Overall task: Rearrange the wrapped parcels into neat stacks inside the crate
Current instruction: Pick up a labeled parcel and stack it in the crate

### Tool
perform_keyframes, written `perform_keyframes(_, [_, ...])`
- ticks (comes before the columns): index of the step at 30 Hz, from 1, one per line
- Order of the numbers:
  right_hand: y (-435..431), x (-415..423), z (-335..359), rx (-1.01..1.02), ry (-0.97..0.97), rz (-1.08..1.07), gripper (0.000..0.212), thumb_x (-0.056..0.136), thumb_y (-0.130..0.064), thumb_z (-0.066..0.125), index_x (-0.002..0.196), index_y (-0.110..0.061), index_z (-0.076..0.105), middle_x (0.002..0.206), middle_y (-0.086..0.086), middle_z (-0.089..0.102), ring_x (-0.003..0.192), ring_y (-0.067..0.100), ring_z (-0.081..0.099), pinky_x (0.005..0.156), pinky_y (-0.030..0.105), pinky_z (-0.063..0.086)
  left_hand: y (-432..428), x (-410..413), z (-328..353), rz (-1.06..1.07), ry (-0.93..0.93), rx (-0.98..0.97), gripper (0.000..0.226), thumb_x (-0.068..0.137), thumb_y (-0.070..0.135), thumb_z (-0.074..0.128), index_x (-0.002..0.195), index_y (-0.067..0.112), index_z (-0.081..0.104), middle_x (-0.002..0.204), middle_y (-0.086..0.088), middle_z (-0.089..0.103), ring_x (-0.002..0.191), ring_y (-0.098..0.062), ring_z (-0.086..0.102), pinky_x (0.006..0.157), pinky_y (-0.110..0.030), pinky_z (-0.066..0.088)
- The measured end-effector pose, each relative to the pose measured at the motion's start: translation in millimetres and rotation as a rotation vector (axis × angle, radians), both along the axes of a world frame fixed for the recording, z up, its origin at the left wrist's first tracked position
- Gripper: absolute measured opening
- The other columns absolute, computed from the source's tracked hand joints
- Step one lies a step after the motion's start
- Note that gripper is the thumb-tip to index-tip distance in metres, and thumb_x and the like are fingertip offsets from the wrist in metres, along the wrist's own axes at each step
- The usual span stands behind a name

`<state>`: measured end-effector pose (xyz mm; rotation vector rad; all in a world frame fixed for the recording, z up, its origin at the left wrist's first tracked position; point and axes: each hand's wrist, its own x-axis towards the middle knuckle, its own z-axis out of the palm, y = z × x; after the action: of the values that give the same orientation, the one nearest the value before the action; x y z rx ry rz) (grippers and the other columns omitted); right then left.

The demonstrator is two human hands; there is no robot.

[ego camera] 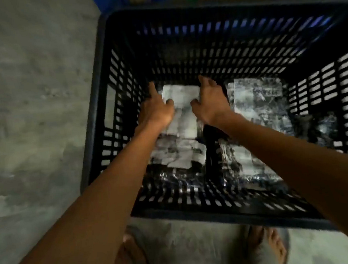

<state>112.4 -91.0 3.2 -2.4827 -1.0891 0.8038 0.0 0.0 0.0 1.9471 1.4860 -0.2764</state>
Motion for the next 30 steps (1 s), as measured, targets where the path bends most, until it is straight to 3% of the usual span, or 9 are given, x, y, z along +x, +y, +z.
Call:
perform_keyframes(2, [2.9, 4.9, -4.1, -0.117, -0.054, 0.122, 0.077, 0.09, -0.026, 0.058, 0.152, -0.003, 0.019, 0.151, 0.026, 0.033, 0.137, 0.044, 0.034, 0.111, 0.044, 0.036, 3.6, 1.5, -4.1, 0.009, -0.011, -0.005, 0.072, 0.098, 0.039, 0.039, 0.16, 0.021, 0.008, 0.147, -0.02, 0.049, 0.127, -0.039, 0.053, 0.106, -0.048, 0.044])
perform_keyframes(6, [15.3, 14.0, -5.1, -0.364, -0.148, 0.325, 0.085, 0.093, -0.042, 0.052, 0.153, 0.003, 0.013, 0.154, 0.026, 0.03, 0.142, 0.044, 0.027, 0.118, 0.044, 0.025, 21.1, 4.8, -15.9, -0.025, -0.032, 0.057, 0.051, 0.098, 0.038, 0.039, 0.139, 0.01, 0.051, 0.142, -0.021, 0.055, 0.129, -0.039, 0.052, 0.104, -0.042, 0.045])
perform_keyframes(9, [18.7, 19.7, -6.3, -0.45, -0.153, 0.405, 0.08, 0.095, -0.048, 0.045, 0.153, 0.002, 0.019, 0.156, 0.019, 0.03, 0.145, 0.039, 0.025, 0.121, 0.042, 0.016, 23.8, 4.8, -20.1, -0.033, 0.017, -0.003, 0.054, 0.1, 0.039, 0.036, 0.138, 0.004, 0.054, 0.144, -0.021, 0.053, 0.129, -0.039, 0.053, 0.1, -0.039, 0.045])
perform_keyframes(12, [21.0, 17.9, -4.0, -0.482, -0.111, 0.397, 0.084, 0.094, -0.05, 0.045, 0.154, -0.001, 0.012, 0.159, 0.017, 0.027, 0.146, 0.039, 0.022, 0.12, 0.043, 0.016, 21.2, 2.3, -19.4, -0.042, 0.054, -0.098, 0.057, 0.099, 0.039, 0.035, 0.137, 0.001, 0.054, 0.142, -0.021, 0.053, 0.124, -0.037, 0.055, 0.097, -0.037, 0.047])
perform_keyframes(16, [12.3, 15.3, 9.3, -0.35, -0.083, 0.31, 0.086, 0.088, -0.038, 0.061, 0.153, -0.003, 0.017, 0.152, 0.02, 0.037, 0.14, 0.038, 0.036, 0.117, 0.04, 0.027, 14.4, 4.8, -8.6, 0.036, 0.017, -0.154, 0.059, 0.101, 0.035, 0.034, 0.151, 0.004, 0.036, 0.154, -0.018, 0.04, 0.132, -0.033, 0.049, 0.105, -0.036, 0.044])
perform_keyframes(21, [-13.3, 4.9, 11.0, -0.017, -0.076, 0.165, 0.09, 0.067, -0.033, 0.083, 0.14, -0.017, 0.033, 0.127, 0.017, 0.052, 0.109, 0.037, 0.059, 0.084, 0.038, 0.051, 11.2, -5.7, 7.9, 0.158, -0.079, -0.214, 0.056, 0.108, 0.028, 0.019, 0.16, 0.01, 0.005, 0.167, -0.015, 0.008, 0.152, -0.033, 0.018, 0.121, -0.037, 0.021])
perform_keyframes(24, [-26.4, -4.1, 12.3, 0.172, -0.062, 0.077, 0.078, 0.067, -0.022, 0.081, 0.131, -0.023, 0.036, 0.124, 0.012, 0.047, 0.094, 0.034, 0.061, 0.072, 0.035, 0.05, 13.1, -13.4, 15.4, 0.208, -0.163, -0.31, 0.063, 0.107, 0.039, 0.023, 0.16, 0.021, -0.004, 0.167, -0.013, 0.011, 0.149, -0.037, 0.024, 0.118, -0.048, 0.029])
perform_keyframes(27, [-36.9, -10.6, 14.1, 0.327, -0.002, -0.111, 0.064, 0.073, -0.01, 0.074, 0.125, -0.024, 0.039, 0.12, 0.011, 0.051, 0.086, 0.024, 0.055, 0.067, 0.031, 0.046, 9.6, -13.8, 25.5, 0.162, -0.221, -0.324, 0.065, 0.106, 0.037, 0.029, 0.159, 0.023, -0.006, 0.166, -0.012, 0.013, 0.148, -0.036, 0.026, 0.117, -0.048, 0.031])
perform_keyframes(30, [-41.0, -5.7, 19.2, 0.386, 0.034, -0.216, 0.061, 0.074, -0.012, 0.078, 0.122, -0.021, 0.041, 0.105, 0.007, 0.059, 0.085, 0.024, 0.059, 0.071, 0.04, 0.055, 5.8, -12.2, 44.1, 0.131, -0.259, -0.325, 0.065, 0.106, 0.04, 0.028, 0.159, 0.023, -0.004, 0.167, -0.01, 0.012, 0.149, -0.036, 0.024, 0.115, -0.051, 0.034])
